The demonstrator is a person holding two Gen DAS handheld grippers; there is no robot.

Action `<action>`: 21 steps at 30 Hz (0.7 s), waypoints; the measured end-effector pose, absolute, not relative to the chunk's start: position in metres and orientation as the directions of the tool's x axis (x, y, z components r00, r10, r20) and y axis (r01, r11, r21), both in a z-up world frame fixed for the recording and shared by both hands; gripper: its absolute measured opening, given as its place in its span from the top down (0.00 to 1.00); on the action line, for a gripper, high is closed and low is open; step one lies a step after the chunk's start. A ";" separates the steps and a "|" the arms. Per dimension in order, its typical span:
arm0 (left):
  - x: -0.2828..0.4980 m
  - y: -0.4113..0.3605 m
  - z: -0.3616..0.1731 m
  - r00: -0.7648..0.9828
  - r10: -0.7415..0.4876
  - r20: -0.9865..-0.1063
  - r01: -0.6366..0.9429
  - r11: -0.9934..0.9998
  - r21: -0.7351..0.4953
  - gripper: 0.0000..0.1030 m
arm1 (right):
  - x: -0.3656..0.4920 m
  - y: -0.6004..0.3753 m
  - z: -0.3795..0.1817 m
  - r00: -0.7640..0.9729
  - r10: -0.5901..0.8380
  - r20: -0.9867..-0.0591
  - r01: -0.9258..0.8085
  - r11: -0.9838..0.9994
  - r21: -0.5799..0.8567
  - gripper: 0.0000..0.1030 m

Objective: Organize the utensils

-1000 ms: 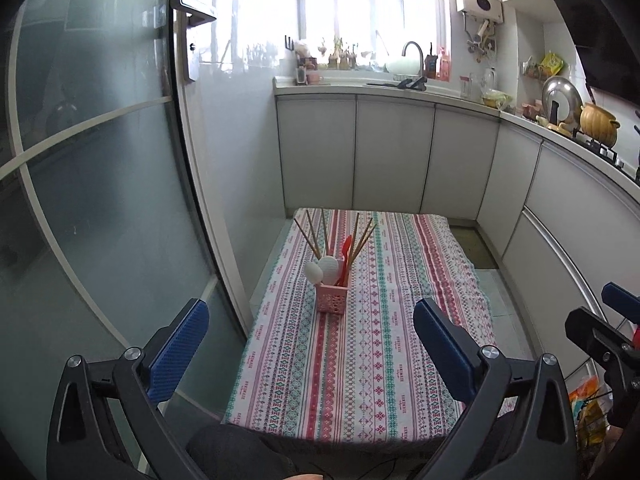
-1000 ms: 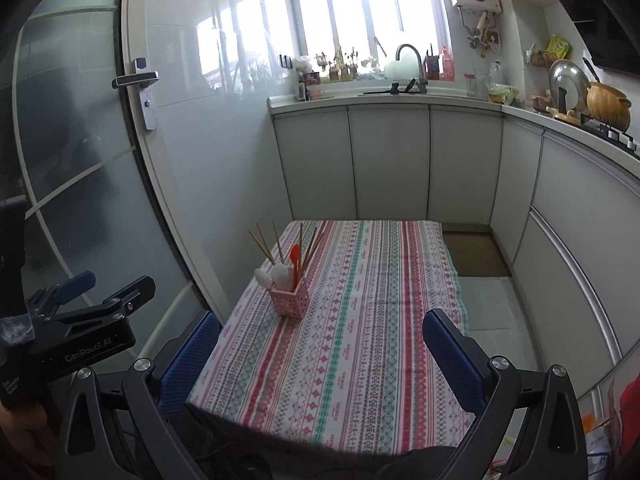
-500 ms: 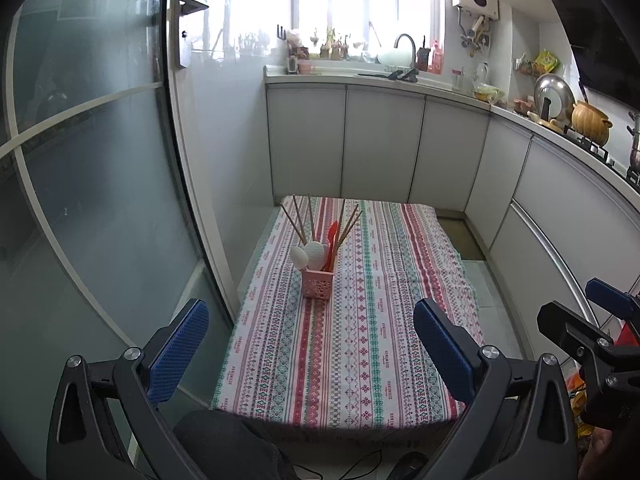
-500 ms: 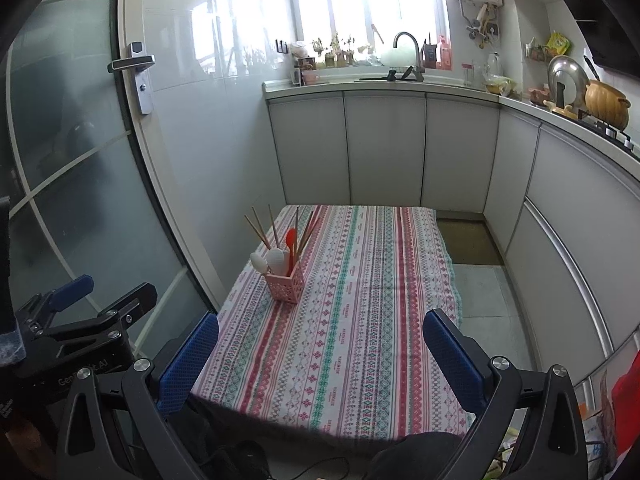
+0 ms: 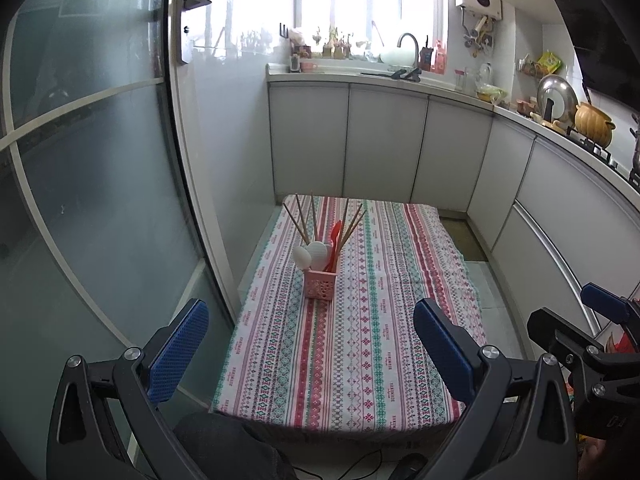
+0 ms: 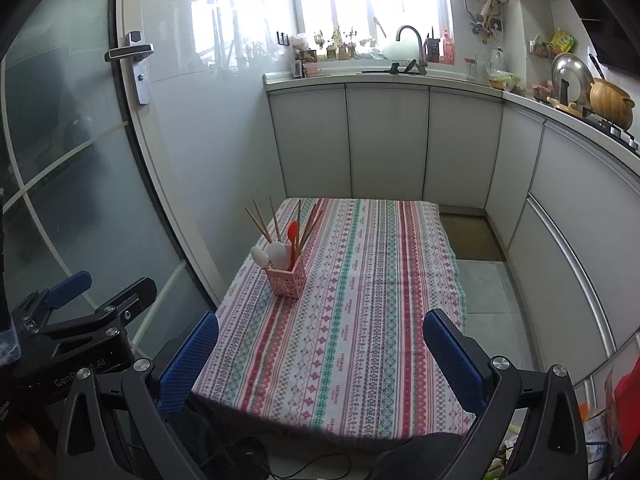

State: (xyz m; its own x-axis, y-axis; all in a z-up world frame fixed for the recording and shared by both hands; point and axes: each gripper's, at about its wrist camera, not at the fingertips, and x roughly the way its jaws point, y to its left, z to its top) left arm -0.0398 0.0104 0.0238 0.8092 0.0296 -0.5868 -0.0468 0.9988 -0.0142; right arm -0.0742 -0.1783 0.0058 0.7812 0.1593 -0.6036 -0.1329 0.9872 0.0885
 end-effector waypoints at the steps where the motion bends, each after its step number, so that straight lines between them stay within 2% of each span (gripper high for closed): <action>1: -0.040 0.010 0.023 0.809 0.029 -0.587 -0.045 0.999 -0.012 0.00 | -0.074 -0.178 0.006 0.782 0.158 -0.603 -0.132 0.987 0.087 0.00; 21: -0.033 0.002 0.015 0.801 0.029 -0.598 -0.037 0.999 -0.001 0.00 | -0.066 -0.181 -0.002 0.780 0.143 -0.609 -0.116 0.990 0.085 0.00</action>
